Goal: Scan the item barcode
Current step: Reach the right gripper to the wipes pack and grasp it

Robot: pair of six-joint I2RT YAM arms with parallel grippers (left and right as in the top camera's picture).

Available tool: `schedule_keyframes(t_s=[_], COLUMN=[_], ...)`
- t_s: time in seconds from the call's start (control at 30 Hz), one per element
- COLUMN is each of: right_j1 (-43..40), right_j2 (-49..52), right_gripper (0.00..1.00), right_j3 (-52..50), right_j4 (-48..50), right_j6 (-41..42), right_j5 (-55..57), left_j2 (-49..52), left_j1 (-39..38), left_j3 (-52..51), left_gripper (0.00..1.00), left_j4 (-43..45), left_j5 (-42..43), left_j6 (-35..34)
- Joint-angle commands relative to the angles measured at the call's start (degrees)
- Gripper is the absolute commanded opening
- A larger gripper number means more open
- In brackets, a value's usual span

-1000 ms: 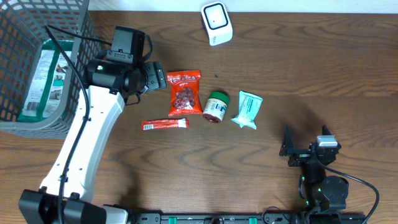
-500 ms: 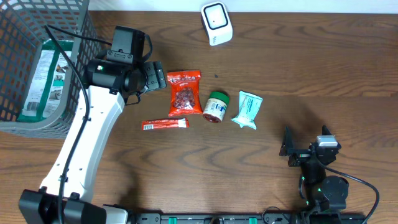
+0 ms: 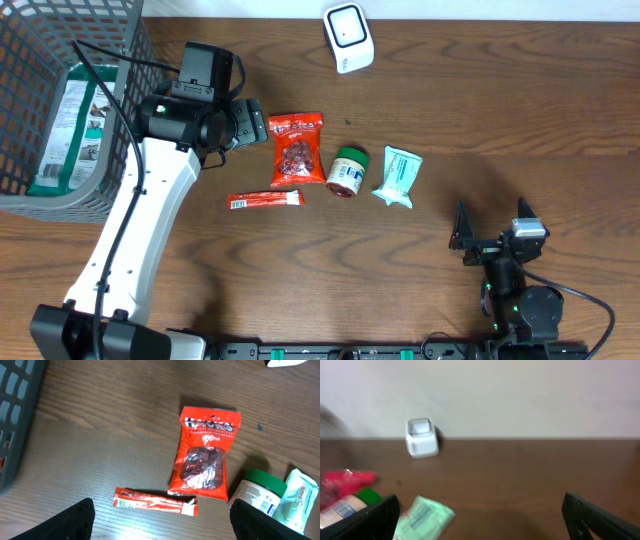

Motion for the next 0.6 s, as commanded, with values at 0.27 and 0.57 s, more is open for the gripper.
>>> schedule_keyframes(t_s=[0.27, 0.57], right_j1=[0.0, 0.0], right_j2=[11.6, 43.8], right_gripper=[0.99, 0.99], right_j3=[22.7, 61.3], right_j4=[-11.9, -43.4], right_j6=[5.0, 7.8], right_j5=[-1.9, -9.8], left_j2=[-0.7, -0.7], left_j1=[0.2, 0.2], left_j3=[0.1, 0.1], left_gripper=[0.86, 0.86], left_j4=[-0.1, -0.1], left_j5=[-0.5, -0.5], left_j6=[0.3, 0.3])
